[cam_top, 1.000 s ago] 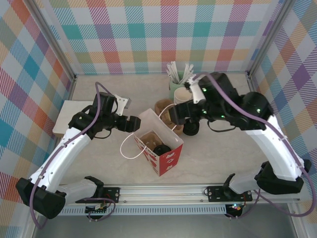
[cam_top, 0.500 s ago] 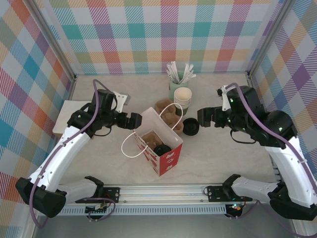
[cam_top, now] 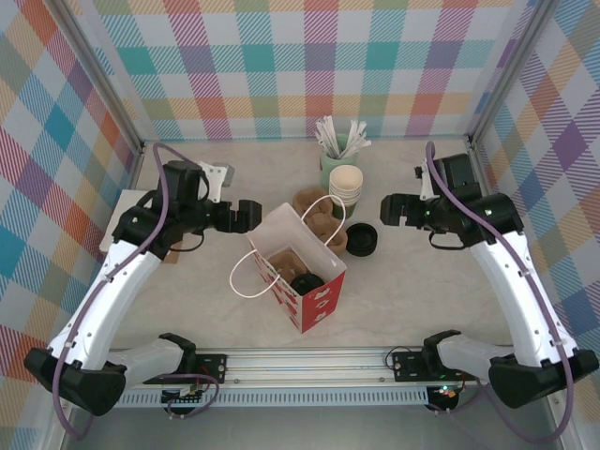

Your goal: Pack the takeout coffee

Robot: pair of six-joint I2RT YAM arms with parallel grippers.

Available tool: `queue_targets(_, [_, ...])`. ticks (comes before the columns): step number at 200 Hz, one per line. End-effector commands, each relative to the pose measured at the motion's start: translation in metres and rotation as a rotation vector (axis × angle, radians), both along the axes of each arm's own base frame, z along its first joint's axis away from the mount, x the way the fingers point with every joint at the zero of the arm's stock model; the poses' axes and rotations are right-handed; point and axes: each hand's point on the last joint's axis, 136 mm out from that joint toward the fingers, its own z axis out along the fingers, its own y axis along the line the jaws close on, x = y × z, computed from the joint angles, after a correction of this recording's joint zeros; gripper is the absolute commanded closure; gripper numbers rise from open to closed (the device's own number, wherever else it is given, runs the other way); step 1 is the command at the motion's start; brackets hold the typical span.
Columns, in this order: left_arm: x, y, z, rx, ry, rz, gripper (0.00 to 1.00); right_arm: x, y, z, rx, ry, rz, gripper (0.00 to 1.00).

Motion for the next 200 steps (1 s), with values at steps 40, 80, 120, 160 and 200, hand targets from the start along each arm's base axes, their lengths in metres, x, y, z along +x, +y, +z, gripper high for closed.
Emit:
queue_targets(40, [-0.01,0.026,0.036,0.003,-0.168,0.091,0.0,0.063,0.011,-0.004,0.038,-0.095,0.055,0.07])
queue_targets(80, [-0.02,0.038,0.036,0.018,-0.201,0.125,0.0,0.107,0.011,-0.008,0.089,-0.122,0.047,0.15])
queue_targets(120, [-0.027,0.045,0.032,0.045,-0.207,0.139,0.0,0.156,0.014,-0.006,0.209,-0.166,0.037,0.24])
queue_targets(160, [-0.028,0.05,0.028,0.07,-0.205,0.149,0.0,0.203,0.029,-0.008,0.376,-0.163,0.022,0.31])
queue_targets(200, [-0.026,0.05,0.026,0.072,-0.2,0.15,0.0,0.246,0.031,-0.026,0.508,-0.121,-0.063,0.39])
